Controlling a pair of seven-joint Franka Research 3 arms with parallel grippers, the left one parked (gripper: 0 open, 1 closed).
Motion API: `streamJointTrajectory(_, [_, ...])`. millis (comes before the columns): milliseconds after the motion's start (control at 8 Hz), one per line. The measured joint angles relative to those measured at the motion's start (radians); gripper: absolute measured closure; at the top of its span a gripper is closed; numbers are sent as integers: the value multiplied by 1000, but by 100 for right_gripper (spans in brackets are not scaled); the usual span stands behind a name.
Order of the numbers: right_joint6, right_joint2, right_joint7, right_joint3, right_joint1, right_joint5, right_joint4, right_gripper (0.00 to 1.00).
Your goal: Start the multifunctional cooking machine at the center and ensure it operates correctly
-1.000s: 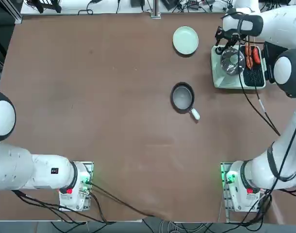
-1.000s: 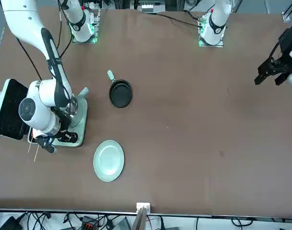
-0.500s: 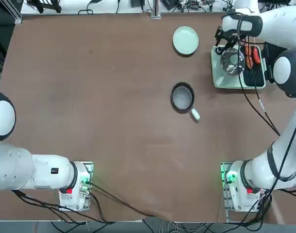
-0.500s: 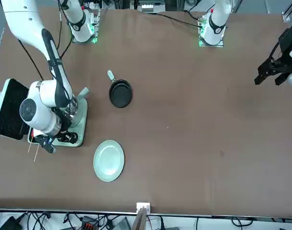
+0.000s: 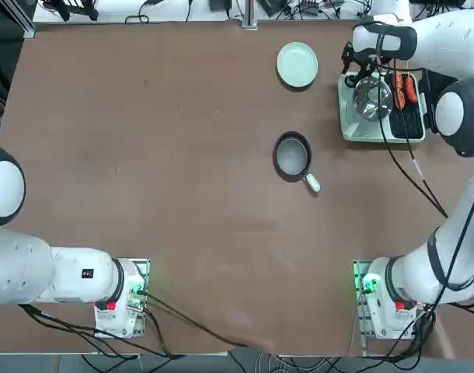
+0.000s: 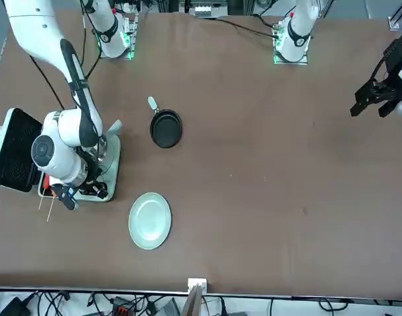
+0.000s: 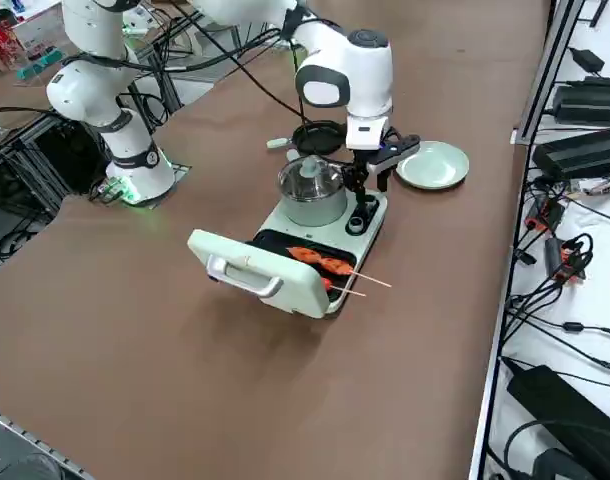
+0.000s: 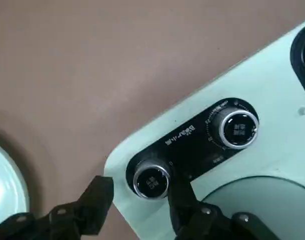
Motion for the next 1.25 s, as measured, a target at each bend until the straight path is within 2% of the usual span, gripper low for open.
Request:
streamJointTrajectory(500, [3, 10, 0, -5, 0, -34, 0, 31])
streamJointTrajectory(875, [4, 16, 0, -6, 0, -34, 0, 35])
streamJointTrajectory(1125, [4, 17, 0, -6, 0, -35, 0, 43])
streamJointTrajectory(1250, [3, 16, 0, -5, 0, -35, 2, 58])
